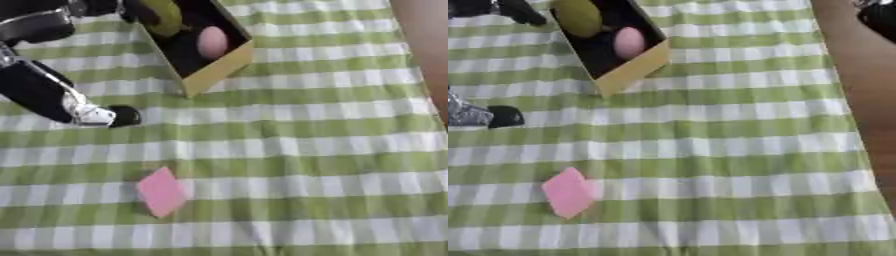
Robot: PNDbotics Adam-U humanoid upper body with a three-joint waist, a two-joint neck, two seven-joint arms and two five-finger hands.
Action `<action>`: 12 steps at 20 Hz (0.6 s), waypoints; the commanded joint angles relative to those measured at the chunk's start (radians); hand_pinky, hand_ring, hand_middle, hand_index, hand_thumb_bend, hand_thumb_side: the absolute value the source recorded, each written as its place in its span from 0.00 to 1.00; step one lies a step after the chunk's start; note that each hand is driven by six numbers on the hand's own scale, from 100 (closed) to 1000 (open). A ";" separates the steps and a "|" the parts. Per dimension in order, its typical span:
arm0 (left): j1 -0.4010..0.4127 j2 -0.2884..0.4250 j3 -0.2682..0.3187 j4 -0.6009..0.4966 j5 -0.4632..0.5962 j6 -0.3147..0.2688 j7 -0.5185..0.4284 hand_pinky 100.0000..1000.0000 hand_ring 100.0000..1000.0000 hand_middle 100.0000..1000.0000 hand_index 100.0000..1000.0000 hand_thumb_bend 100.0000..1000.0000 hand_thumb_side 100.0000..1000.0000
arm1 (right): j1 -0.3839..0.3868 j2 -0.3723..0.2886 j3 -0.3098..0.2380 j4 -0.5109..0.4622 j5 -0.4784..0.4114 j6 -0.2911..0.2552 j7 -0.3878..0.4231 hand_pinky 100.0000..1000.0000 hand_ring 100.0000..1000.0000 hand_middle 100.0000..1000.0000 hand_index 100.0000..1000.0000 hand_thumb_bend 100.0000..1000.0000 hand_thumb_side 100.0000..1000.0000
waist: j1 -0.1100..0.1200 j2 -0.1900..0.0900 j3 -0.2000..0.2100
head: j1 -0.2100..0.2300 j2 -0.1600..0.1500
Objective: Pick up objects on the table and place them in the box.
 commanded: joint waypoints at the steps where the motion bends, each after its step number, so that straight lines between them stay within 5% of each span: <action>1: -0.006 0.043 -0.018 -0.015 0.010 -0.041 -0.039 0.81 0.77 0.75 0.90 0.54 0.47 | -0.012 -0.034 -0.011 -0.015 -0.005 -0.004 0.002 0.88 0.80 0.71 0.85 0.00 0.45 | 0.001 -0.041 0.001 | 0.000 0.008; 12: -0.018 0.022 -0.128 -0.015 0.058 -0.052 -0.229 0.83 0.79 0.77 0.90 0.53 0.32 | -0.012 -0.028 -0.007 -0.015 -0.010 -0.004 0.003 0.88 0.80 0.71 0.85 0.00 0.47 | 0.000 -0.043 -0.002 | -0.001 0.023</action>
